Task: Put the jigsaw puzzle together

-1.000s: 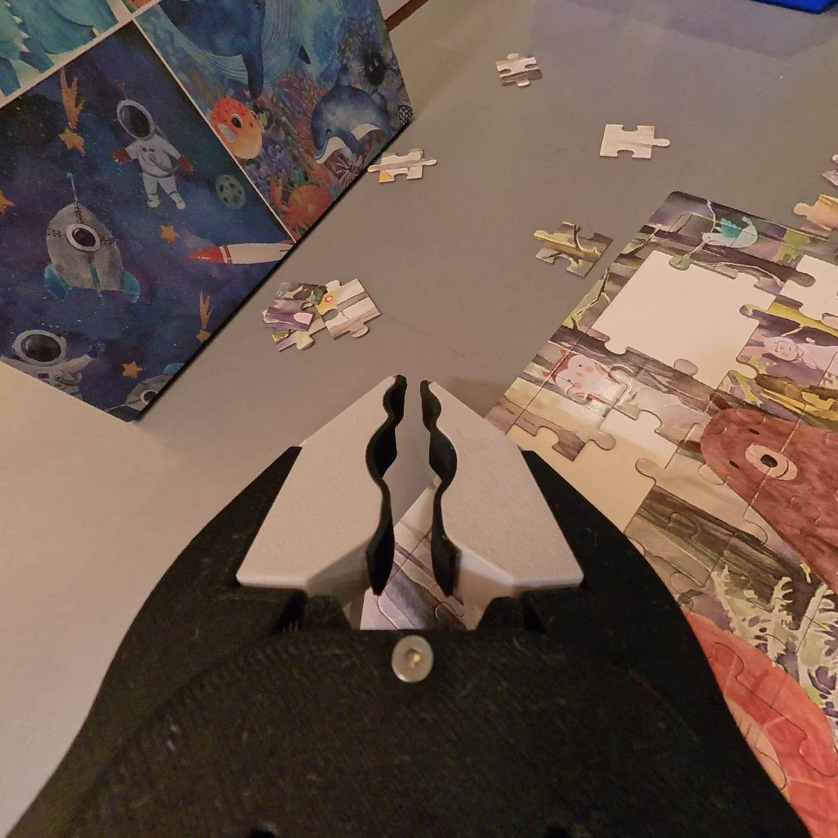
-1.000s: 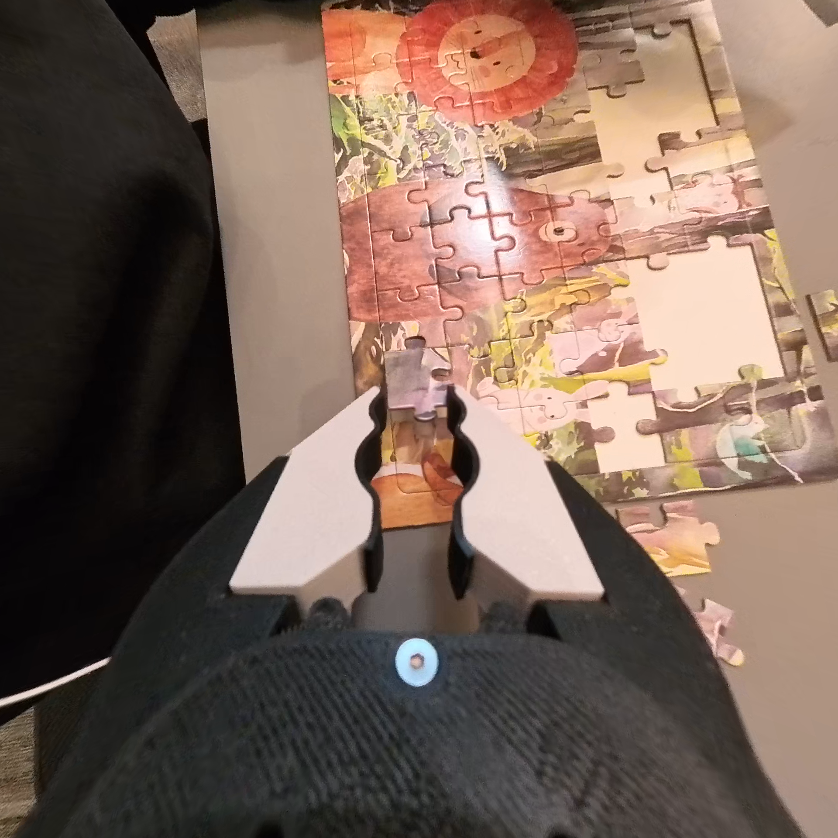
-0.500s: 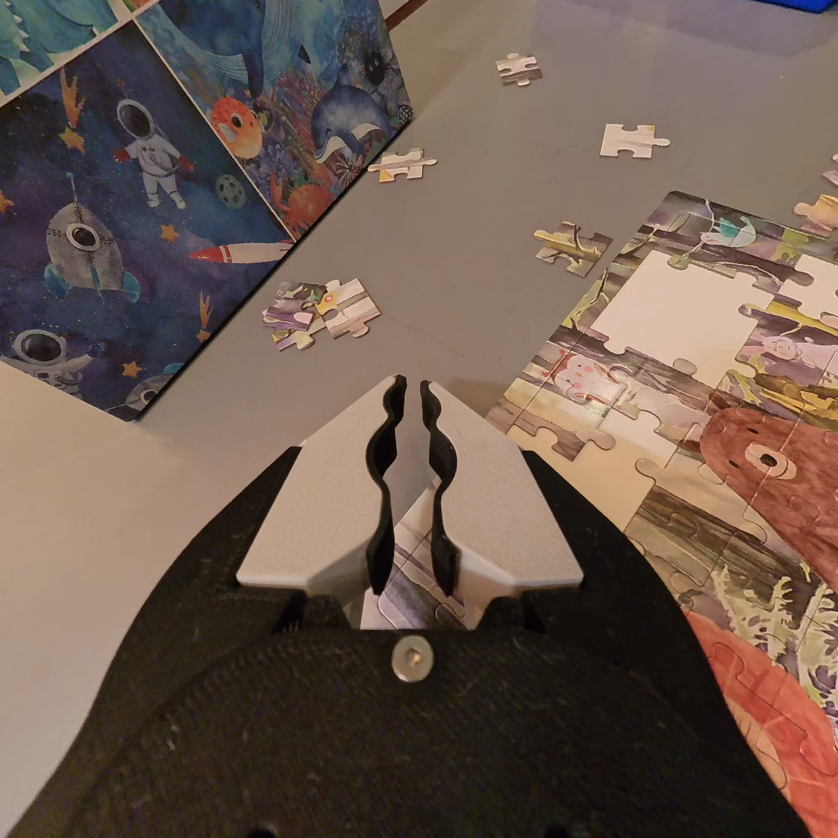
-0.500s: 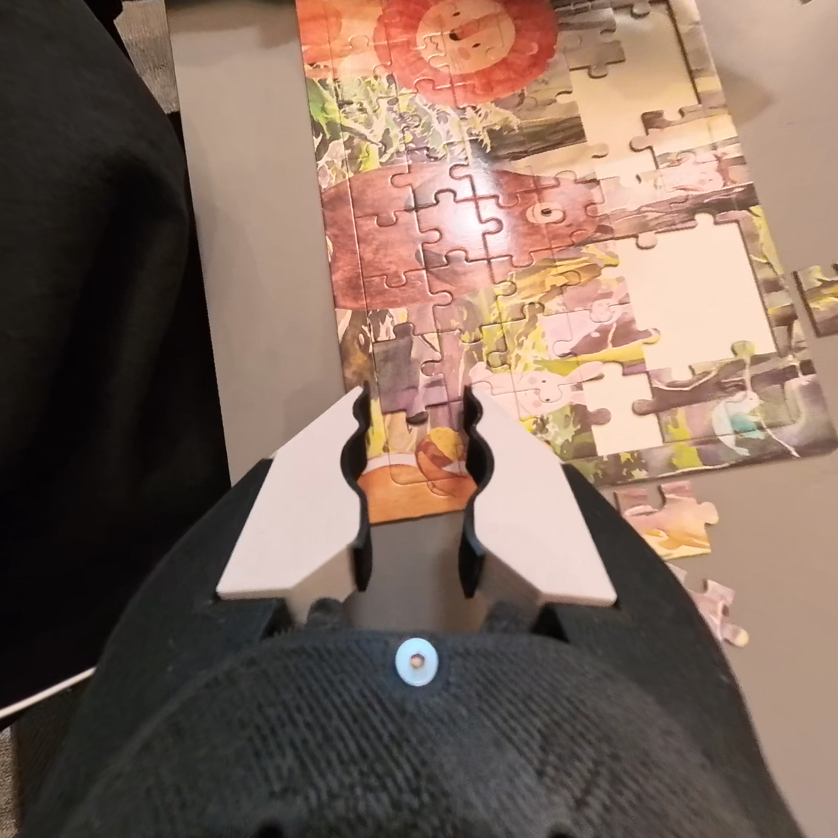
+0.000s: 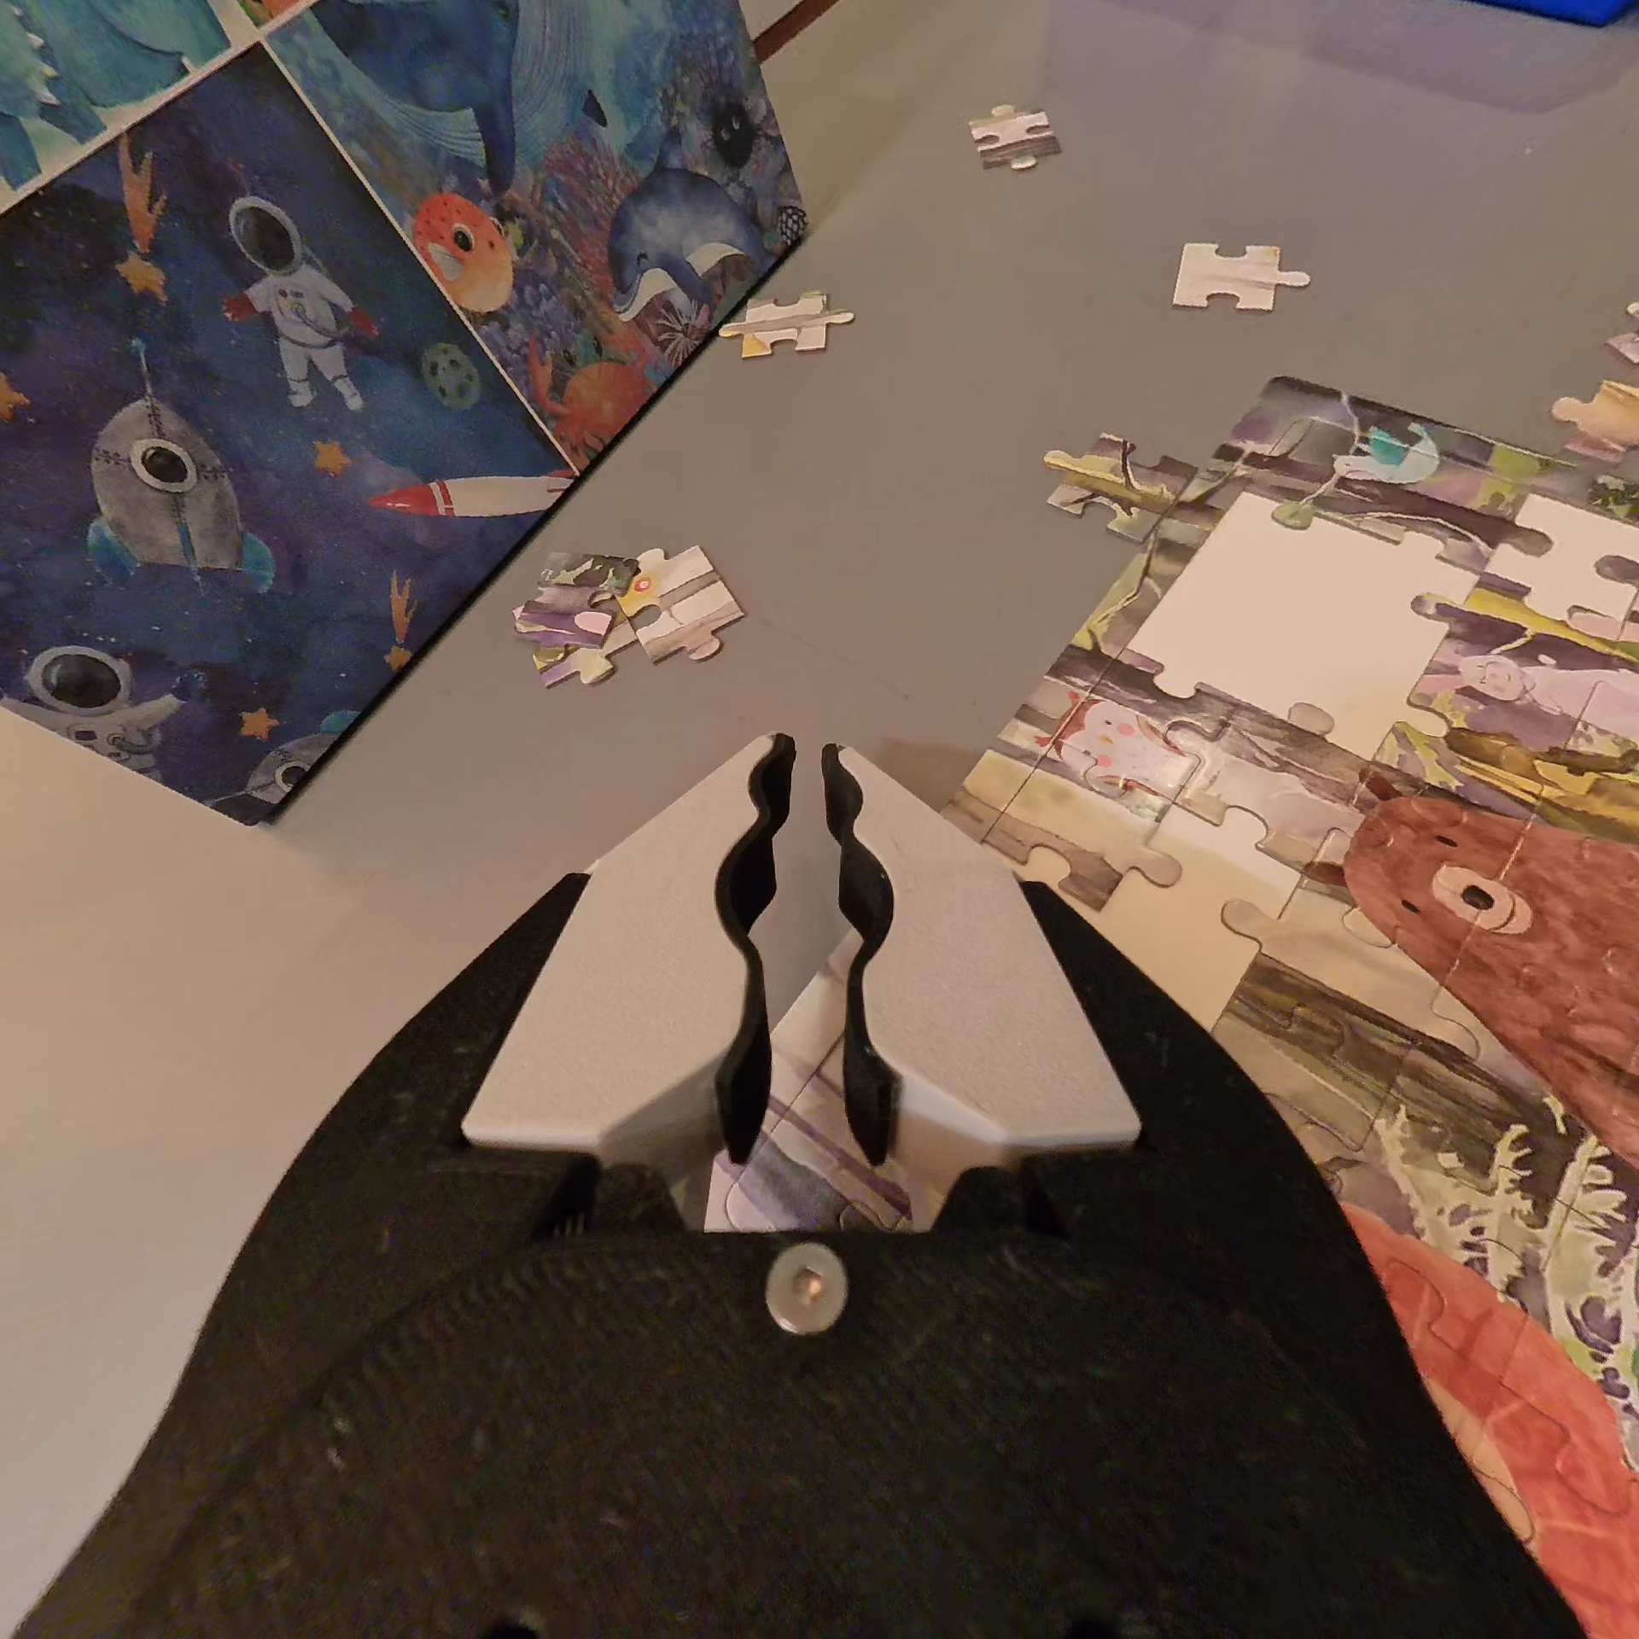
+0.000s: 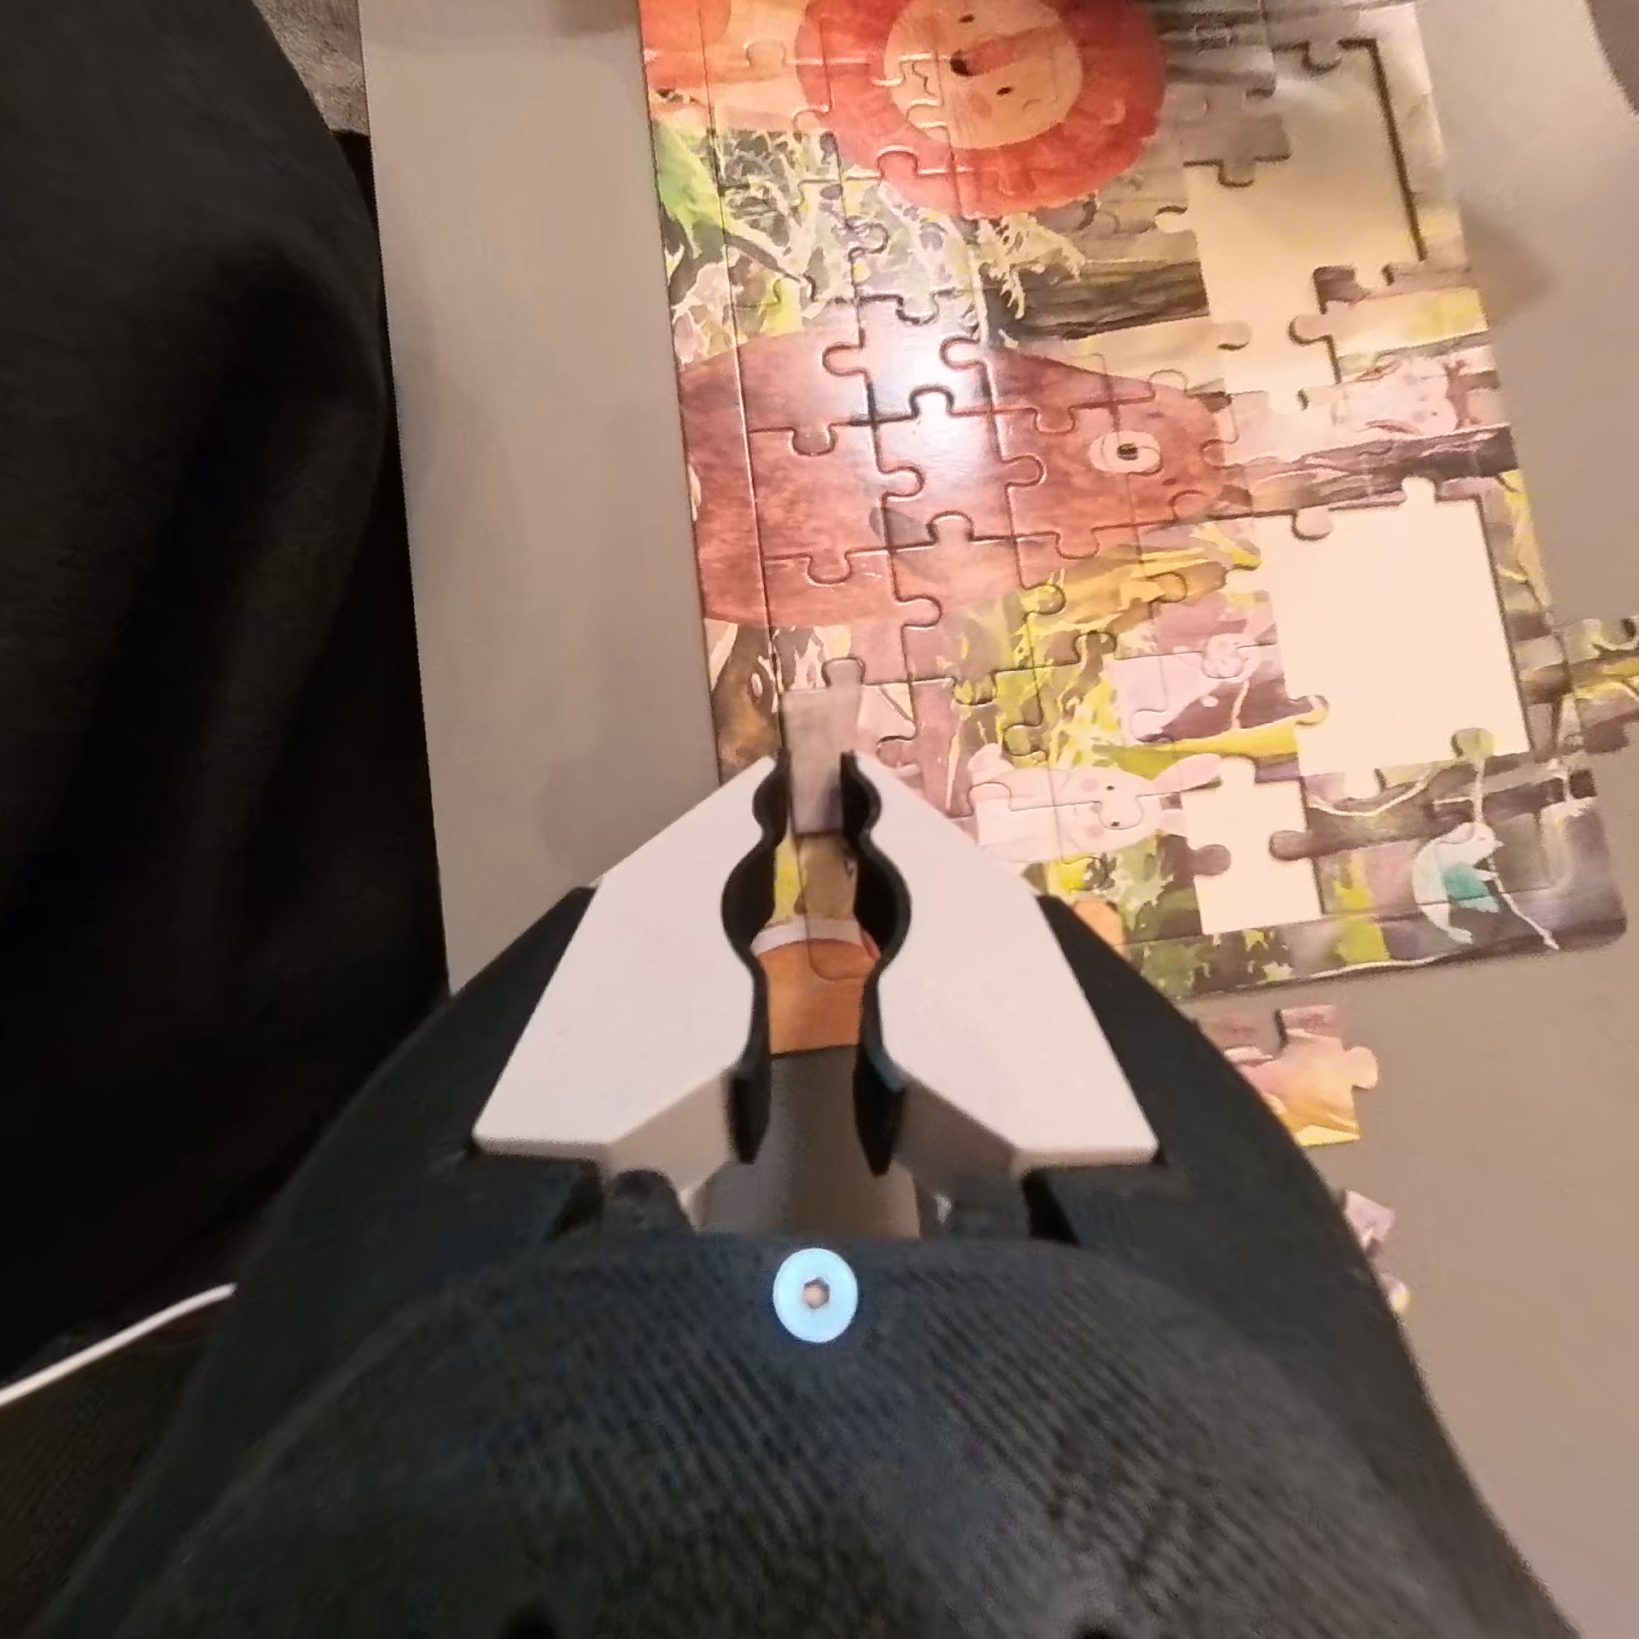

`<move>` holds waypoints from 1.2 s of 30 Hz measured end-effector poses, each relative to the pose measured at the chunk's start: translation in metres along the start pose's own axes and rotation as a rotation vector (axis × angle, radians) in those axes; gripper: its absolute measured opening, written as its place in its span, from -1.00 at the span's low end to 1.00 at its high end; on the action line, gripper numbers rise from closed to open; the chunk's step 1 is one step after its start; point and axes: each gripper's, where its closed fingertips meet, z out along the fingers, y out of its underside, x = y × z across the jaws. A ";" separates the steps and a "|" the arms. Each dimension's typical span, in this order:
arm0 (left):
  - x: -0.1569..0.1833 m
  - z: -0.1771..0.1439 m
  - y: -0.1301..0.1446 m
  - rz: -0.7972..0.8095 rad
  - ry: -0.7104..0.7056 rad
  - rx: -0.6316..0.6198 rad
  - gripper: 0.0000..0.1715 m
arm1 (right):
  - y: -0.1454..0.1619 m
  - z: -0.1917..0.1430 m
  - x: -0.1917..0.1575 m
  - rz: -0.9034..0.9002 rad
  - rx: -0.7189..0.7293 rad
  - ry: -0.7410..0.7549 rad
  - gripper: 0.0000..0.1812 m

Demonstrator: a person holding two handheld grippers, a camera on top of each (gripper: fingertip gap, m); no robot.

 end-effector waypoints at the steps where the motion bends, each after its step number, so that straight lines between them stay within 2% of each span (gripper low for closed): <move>1: 0.000 0.000 0.000 0.000 0.000 0.000 -0.94 | 0.000 -0.001 0.001 0.006 -0.001 -0.001 -0.88; 6: 0.000 0.000 0.000 0.000 0.000 0.000 -0.94 | -0.001 -0.005 0.010 0.017 0.008 0.043 -0.83; 11: 0.000 0.000 0.000 0.000 0.000 -0.001 -0.94 | 0.003 0.000 0.009 0.051 0.014 0.028 -0.54; 13: 0.000 0.000 0.000 0.001 0.000 -0.002 -0.94 | 0.006 0.005 0.006 0.070 0.007 0.009 -0.51; 18: 0.000 0.000 0.000 -0.001 0.000 0.000 -0.94 | 0.005 0.004 0.006 0.076 0.006 -0.002 -0.69; 23: 0.000 0.000 0.000 -0.002 0.000 0.001 -0.94 | 0.005 0.004 0.005 0.066 -0.015 -0.010 -0.69; 25: 0.000 0.000 0.000 -0.001 0.000 0.001 -0.94 | 0.000 0.002 0.000 0.064 0.006 -0.039 -0.91; 26: 0.000 0.000 0.000 0.000 0.000 0.000 -0.94 | -0.002 0.000 0.001 0.065 0.020 -0.038 -0.93; 34: 0.000 0.000 0.000 -0.001 0.000 0.000 -0.94 | -0.004 -0.005 0.008 0.067 0.023 -0.015 -0.87; 36: 0.000 0.000 0.000 0.000 0.000 0.000 -0.94 | -0.005 -0.004 0.011 0.064 0.033 0.003 -0.77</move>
